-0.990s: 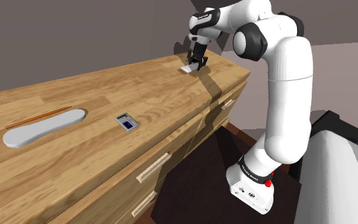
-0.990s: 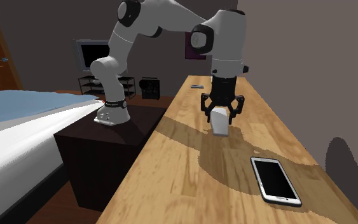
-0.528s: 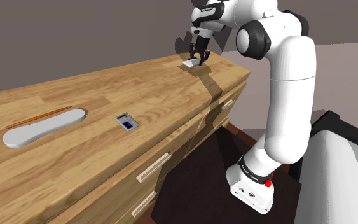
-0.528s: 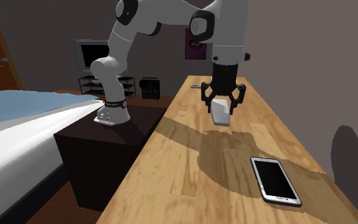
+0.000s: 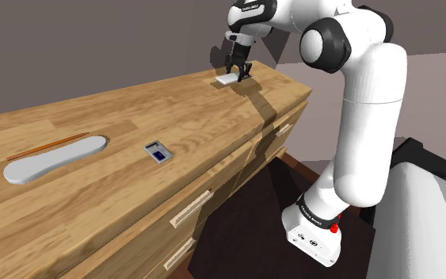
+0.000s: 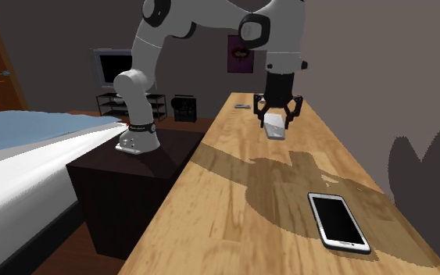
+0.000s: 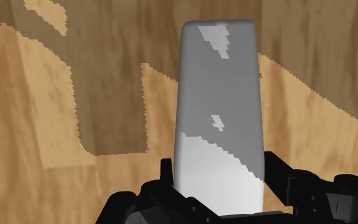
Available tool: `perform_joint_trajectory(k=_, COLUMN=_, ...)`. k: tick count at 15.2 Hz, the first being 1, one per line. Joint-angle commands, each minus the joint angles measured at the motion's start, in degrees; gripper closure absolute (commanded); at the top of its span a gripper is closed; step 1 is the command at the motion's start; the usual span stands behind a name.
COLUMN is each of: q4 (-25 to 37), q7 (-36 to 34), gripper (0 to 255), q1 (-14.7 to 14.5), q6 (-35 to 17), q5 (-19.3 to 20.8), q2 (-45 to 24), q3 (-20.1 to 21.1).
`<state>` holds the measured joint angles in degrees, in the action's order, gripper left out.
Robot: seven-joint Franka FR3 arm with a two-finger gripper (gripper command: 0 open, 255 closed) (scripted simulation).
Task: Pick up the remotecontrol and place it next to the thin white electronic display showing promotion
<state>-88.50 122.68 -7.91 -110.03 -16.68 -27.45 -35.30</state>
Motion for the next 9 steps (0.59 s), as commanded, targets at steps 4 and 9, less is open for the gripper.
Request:
perform_joint_trajectory(k=4, q4=-4.17, q7=-6.39, gripper=255, q1=-6.1, q6=-1.74, q5=1.83, q2=3.16, q3=0.69)
perform_joint_trajectory(k=9, q4=-5.81, q7=-12.71, gripper=255, q1=-11.24, q6=-2.46, q5=2.99, q2=4.65, q3=1.89)
